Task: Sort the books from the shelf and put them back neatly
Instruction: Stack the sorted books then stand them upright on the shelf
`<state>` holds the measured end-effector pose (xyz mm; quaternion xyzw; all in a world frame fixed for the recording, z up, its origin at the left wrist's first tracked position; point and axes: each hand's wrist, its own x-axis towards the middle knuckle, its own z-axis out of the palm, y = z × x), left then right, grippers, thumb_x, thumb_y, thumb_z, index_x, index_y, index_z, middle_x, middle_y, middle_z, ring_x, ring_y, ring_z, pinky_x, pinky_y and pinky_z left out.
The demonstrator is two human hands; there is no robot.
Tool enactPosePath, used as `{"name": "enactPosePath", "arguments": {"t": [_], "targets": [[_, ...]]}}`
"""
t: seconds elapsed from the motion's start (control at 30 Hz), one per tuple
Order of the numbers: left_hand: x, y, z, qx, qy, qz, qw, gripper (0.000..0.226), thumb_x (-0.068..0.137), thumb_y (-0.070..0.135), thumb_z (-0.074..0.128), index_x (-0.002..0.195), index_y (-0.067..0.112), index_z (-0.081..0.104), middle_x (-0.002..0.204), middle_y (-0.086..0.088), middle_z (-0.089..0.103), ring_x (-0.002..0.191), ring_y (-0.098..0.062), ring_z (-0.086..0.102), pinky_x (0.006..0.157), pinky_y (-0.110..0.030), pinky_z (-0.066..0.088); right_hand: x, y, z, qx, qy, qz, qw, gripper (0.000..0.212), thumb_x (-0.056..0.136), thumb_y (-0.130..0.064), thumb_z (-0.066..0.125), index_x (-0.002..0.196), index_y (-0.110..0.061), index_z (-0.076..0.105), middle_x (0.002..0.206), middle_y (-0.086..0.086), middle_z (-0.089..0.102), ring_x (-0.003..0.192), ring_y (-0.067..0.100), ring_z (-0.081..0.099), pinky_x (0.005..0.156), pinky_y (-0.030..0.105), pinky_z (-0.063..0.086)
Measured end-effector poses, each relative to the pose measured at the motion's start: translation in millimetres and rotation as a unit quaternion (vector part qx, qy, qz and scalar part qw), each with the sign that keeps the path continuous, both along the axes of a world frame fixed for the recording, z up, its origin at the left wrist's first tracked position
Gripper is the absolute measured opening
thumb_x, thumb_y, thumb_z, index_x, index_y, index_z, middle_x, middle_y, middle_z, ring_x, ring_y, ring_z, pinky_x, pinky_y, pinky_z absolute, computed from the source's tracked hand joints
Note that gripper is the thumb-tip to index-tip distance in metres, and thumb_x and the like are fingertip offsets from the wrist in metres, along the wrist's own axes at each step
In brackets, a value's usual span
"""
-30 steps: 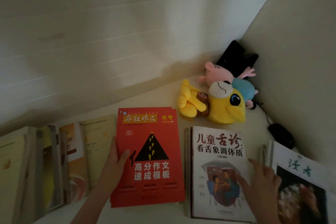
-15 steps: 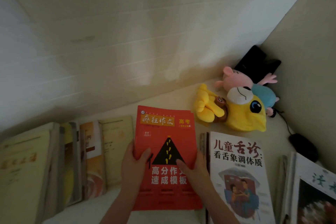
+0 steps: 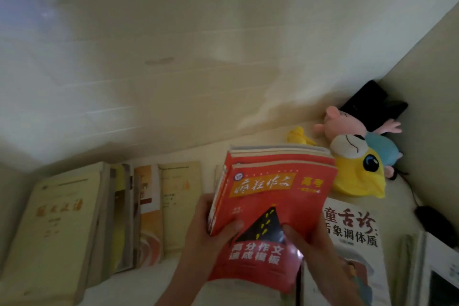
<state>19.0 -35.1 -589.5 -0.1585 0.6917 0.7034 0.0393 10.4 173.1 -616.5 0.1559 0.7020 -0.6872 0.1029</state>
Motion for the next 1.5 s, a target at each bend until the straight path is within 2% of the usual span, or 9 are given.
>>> {"name": "enactPosePath", "arguments": {"t": [0.1,0.23,0.33,0.5,0.6,0.87,1.1,1.23,1.5], "targets": [[-10.1,-6.8,18.1,-0.006,0.056,-0.026,0.998,0.056,0.05,0.05,0.07,0.098,0.03,0.05,0.09,0.023,0.067,0.078,0.007,0.063,0.066,-0.008,0.046,-6.8,-0.3,28.8,-0.006,0.058,-0.014,0.998,0.045,0.072,-0.015,0.071,0.113,-0.025,0.054,0.102,-0.006,0.073,0.092,0.006,0.067,0.069,0.015,0.052],[-21.7,-15.8,3.2,-0.041,0.059,-0.06,0.996,0.054,0.064,0.045,0.07,0.11,0.035,0.044,0.1,0.033,0.063,0.091,0.014,0.059,0.075,-0.007,0.044,-17.6,-0.5,17.9,0.08,0.08,0.013,0.994,0.049,0.083,0.001,0.067,0.117,-0.026,0.047,0.102,-0.014,0.067,0.09,-0.009,0.062,0.073,0.009,0.048],[-17.6,-18.7,-20.6,-0.054,0.041,-0.069,0.995,0.051,0.079,0.021,0.076,0.118,0.02,0.043,0.102,0.016,0.064,0.09,0.021,0.055,0.074,-0.002,0.039,-11.3,-0.6,-16.9,0.147,0.062,0.059,0.985,0.059,0.086,-0.005,0.066,0.135,-0.016,0.034,0.115,-0.011,0.053,0.115,0.012,0.052,0.087,0.013,0.042],[-15.2,-10.8,-23.0,-0.05,0.051,-0.032,0.997,0.055,0.076,0.02,0.07,0.12,0.021,0.037,0.105,0.008,0.057,0.088,0.022,0.056,0.072,0.0,0.04,-7.0,-8.8,-12.2,0.169,0.084,0.057,0.98,0.066,0.087,0.011,0.055,0.139,0.006,0.013,0.104,-0.008,0.047,0.107,0.017,0.05,0.069,-0.003,0.034],[-24.5,-7.3,-17.2,-0.057,0.057,-0.018,0.997,0.049,0.084,0.003,0.067,0.107,0.034,0.036,0.1,0.007,0.059,0.08,0.013,0.062,0.065,-0.008,0.046,-11.4,-13.0,-1.2,0.129,0.112,0.069,0.983,0.057,0.091,0.018,0.042,0.133,-0.01,0.015,0.101,-0.006,0.048,0.083,-0.015,0.058,0.064,0.001,0.044],[-44.0,-22.7,50.6,-0.1,0.163,0.015,0.981,0.062,0.075,0.049,0.073,0.119,0.063,0.031,0.094,0.028,0.064,0.081,-0.002,0.068,0.071,-0.037,0.058,-20.1,-17.5,66.9,0.099,0.264,0.076,0.957,0.088,0.086,0.005,0.058,0.129,-0.061,0.019,0.128,-0.019,0.05,0.109,0.003,0.061,0.08,0.02,0.053],[-26.2,-45.3,170.9,-0.305,0.384,0.04,0.87,0.07,0.078,0.074,0.046,0.126,0.078,-0.004,0.115,0.019,0.05,0.1,0.0,0.05,0.083,-0.021,0.043,-18.6,-30.2,179.9,0.093,0.386,0.09,0.913,0.092,0.081,-0.042,0.07,0.136,-0.068,0.001,0.146,-0.033,0.03,0.13,0.007,0.047,0.098,0.045,0.05],[-6.5,-59.9,238.7,-0.319,0.47,0.037,0.822,0.062,0.082,0.056,0.047,0.131,0.074,0.014,0.11,0.038,0.044,0.097,0.027,0.042,0.079,0.004,0.035,-8.6,-38.4,247.5,0.093,0.471,0.121,0.869,0.084,0.083,-0.025,0.066,0.135,-0.069,0.016,0.148,-0.032,0.025,0.131,0.004,0.044,0.093,0.037,0.054],[39.1,-90.6,362.7,-0.32,0.586,0.1,0.738,0.069,0.075,0.055,0.06,0.133,0.068,0.023,0.117,0.048,0.042,0.109,0.022,0.045,0.085,-0.002,0.039,9.8,-72.9,375.6,0.074,0.607,0.146,0.777,0.091,0.077,-0.015,0.066,0.141,-0.053,0.015,0.127,-0.054,0.031,0.112,-0.011,0.053,0.075,0.019,0.055]]}}
